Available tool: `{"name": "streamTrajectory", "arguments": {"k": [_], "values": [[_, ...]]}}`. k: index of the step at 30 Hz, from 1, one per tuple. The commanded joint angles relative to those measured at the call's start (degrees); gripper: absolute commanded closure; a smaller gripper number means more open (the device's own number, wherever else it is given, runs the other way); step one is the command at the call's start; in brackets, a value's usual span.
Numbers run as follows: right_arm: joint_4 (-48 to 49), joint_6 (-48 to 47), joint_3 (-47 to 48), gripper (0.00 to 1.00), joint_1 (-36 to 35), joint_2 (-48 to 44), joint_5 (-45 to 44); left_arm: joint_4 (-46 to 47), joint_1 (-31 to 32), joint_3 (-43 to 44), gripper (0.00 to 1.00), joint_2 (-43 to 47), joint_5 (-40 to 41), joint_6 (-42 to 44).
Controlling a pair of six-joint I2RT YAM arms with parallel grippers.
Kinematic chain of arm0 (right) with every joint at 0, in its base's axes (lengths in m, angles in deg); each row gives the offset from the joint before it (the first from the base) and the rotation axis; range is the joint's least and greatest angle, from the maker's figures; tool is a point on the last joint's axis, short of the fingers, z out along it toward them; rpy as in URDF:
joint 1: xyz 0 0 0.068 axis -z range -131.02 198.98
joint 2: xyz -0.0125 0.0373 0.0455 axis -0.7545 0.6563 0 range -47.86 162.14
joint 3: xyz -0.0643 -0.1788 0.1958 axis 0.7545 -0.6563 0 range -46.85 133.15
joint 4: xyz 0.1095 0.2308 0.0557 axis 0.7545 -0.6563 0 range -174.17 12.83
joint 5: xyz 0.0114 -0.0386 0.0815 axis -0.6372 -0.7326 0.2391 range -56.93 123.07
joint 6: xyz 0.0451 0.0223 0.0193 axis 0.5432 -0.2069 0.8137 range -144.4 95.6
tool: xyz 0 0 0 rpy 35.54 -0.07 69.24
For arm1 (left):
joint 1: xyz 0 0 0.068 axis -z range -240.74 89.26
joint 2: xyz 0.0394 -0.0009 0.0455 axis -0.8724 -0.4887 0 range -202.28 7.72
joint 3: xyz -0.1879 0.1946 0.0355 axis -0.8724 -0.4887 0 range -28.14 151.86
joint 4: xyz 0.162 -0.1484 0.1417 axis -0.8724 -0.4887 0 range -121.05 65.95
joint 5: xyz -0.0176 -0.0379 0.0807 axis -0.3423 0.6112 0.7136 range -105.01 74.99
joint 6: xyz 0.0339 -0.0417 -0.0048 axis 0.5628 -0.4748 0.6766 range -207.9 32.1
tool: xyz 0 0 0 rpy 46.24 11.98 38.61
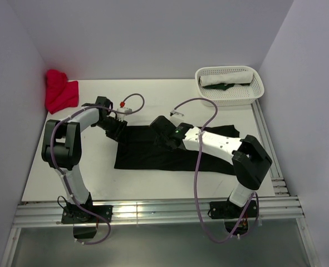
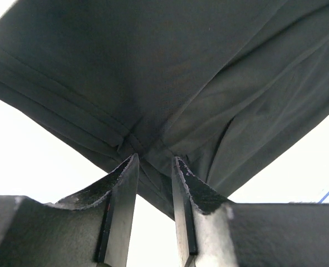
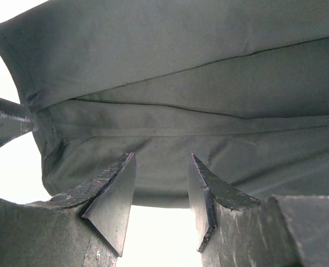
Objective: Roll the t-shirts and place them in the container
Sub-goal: Roll the tshirt
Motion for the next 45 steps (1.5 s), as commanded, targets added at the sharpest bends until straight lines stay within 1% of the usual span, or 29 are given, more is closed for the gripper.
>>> {"name": "streamTrajectory", "arguments": {"k": [1,8,16,20,22,23,26,28,32,33,34,37,42,45], "values": [[1.46,-0.19,0.97,0.51,-0.24,0.45,-0.56,-1.12,-0.1,-1.55,0.63,3.59,-1.28,2.36],[1.73,-0.36,1.5,0.51,-0.24,1.33,-0.12,-1.65,-0.45,-2.61,0.6,6.22,-1.54,2.8],[2.87,-0.36,2.2,0.51,-0.41,2.73,0.67,-1.56,-2.2,-1.39,0.59,6.22,-2.77,2.01],[3.05,-0.19,3.43,0.52,-1.11,3.7,0.59,-0.16,-4.48,0.64,0.55,7.46,-3.74,-1.23],[3.05,-0.01,4.92,0.52,-1.9,4.66,0.67,0.46,-6.33,1.95,0.52,7.11,-5.14,-3.7],[3.13,0.08,5.45,0.52,-2.25,5.11,0.68,0.9,-7.47,2.39,0.48,6.76,-5.41,-4.66],[3.31,0.34,9.14,0.52,-4.27,7.91,0.94,-0.58,-8.53,5.73,0.42,2.9,-7.42,-6.08],[2.78,0.52,12.91,0.52,-5.41,10.8,0.94,-3.66,-8.53,8.97,0.41,-1.04,-10.49,-5.46],[3.39,1.13,18.98,0.52,-8.84,16.09,1.99,-6.21,-8.53,12.59,0.36,-6.59,-14.45,-3.54],[3.57,1.31,21.43,0.52,-9.46,17.23,2.43,-8.04,-8.53,13.46,0.36,-7.82,-15.33,-2.14],[3.57,1.4,22.76,0.52,-9.99,19.42,2.78,-8.58,-8.53,14.86,0.35,-10.1,-15.6,-1.69],[2.88,1.22,28.2,0.51,-12.18,24.33,3.93,-9.12,-8.53,16.54,0.35,-13.27,-16.13,-0.72],[0.94,1.84,35.15,0.51,-14.73,30.67,5.07,-7.18,-8.53,16.29,0.35,-14.69,-15.52,-1.42],[-1.78,2.19,38.14,0.5,-15.61,32.44,3.76,-6.74,-8.53,16.02,0.37,-15.22,-14.99,-1.6]]}}
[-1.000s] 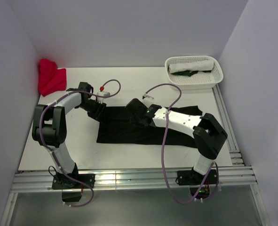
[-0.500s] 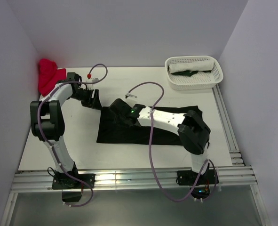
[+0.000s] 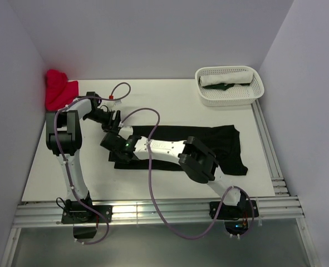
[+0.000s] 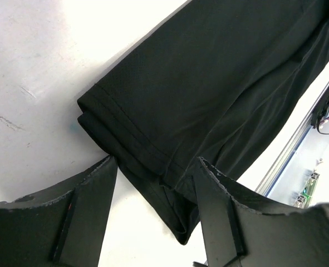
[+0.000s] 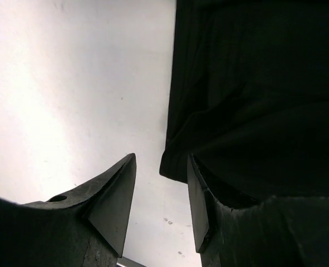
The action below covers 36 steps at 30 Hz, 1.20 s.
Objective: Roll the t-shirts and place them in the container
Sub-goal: Roll the tshirt
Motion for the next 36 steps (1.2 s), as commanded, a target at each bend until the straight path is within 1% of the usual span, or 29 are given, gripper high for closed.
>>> {"name": "streamTrajectory", "arguments": {"k": [1,4,8,15,25,28,36], "values": [[-3.55,0.99,4.97,0.5,-1.08,1.54,-1.47,0.69,0.19,1.07,0.37,-1.14,-0.37,1.4],[-4.26,1.16,6.03,0.5,-1.7,2.77,-1.56,1.04,0.19,0.98,0.39,-1.41,-0.19,1.05],[-10.39,1.69,9.89,0.49,-2.84,5.06,-4.02,2.09,0.19,0.37,0.42,-1.23,1.3,0.08],[-17.18,2.74,14.73,0.49,-4.25,7.87,-7.62,4.91,0.89,-1.21,0.47,-0.36,3.76,-2.11],[-19.56,2.83,16.31,0.49,-4.86,10.24,-9.47,6.93,1.77,-1.3,0.51,-0.62,4.9,-4.05],[-18.86,2.48,16.31,0.5,-5.04,10.6,-9.21,7.55,1.77,-1.57,0.54,-0.44,5.43,-4.66],[-17.8,0.9,17.8,0.64,-5.04,11.47,-8.77,9.74,2.56,-2.97,0.64,1.49,8.42,-6.25]]}}
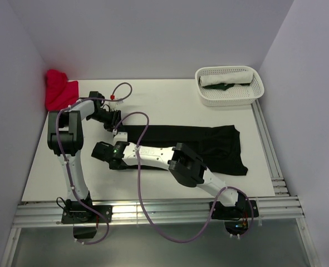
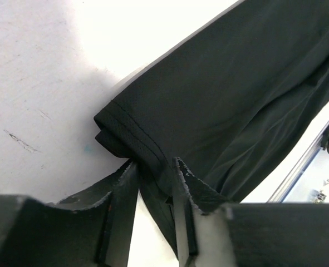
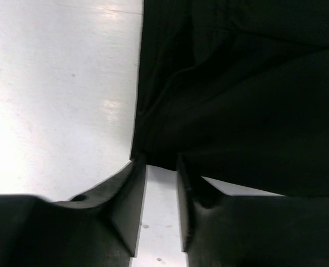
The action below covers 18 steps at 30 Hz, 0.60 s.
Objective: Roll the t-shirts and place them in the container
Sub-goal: Roll the tshirt
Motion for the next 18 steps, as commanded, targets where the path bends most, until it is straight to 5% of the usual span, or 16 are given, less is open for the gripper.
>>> {"name": "streamTrajectory", "arguments": {"k": [1,5,12,18], "values": [[-0.22,-0.48,3.6,0.67,-0.38,1.51,-1.82,3.03,0.97,-1.49,0.66,1.64,5.42,-0.04],[1.17,-0.39,2.29,0.81,-0.3,0.55,-1.2,3.21,1.14,-1.66,0.75,2.35,6.22,-0.21],[9.96,-1.09,-5.36,0.93,0.49,-4.38,2.04,3.3,1.23,-1.4,0.94,4.63,9.03,-0.74],[11.99,-2.06,-4.84,1.0,0.85,-5.08,4.24,2.59,1.32,-1.57,1.0,6.47,12.1,-0.13]]}}
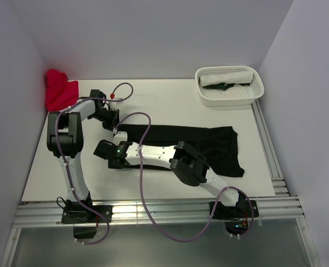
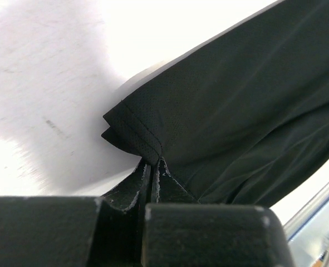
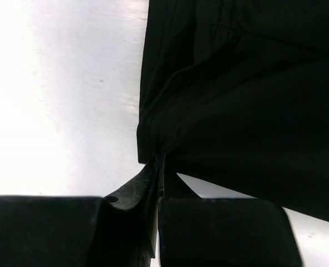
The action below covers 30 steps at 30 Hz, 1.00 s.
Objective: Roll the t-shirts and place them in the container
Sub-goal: Roll the tshirt
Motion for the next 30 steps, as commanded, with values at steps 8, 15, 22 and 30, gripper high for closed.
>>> {"name": "streamTrajectory", "arguments": {"k": [8,15,22,30], "values": [[11.02,1.14,-10.04,1.0,0.45,-9.5,2.99,0.54,0.14,-1.26,1.0,6.45,8.2,1.1],[15.24,2.45,-14.26,1.0,0.98,-12.23,3.34,-0.69,1.37,0.59,1.0,6.18,11.89,0.22],[20.69,3.69,-18.49,1.0,2.04,-14.69,4.48,-1.31,3.3,1.21,1.0,6.36,13.65,-0.22],[21.84,4.91,-19.71,1.0,2.65,-15.57,3.69,-1.39,4.44,1.21,1.0,7.06,14.61,-0.4]]}}
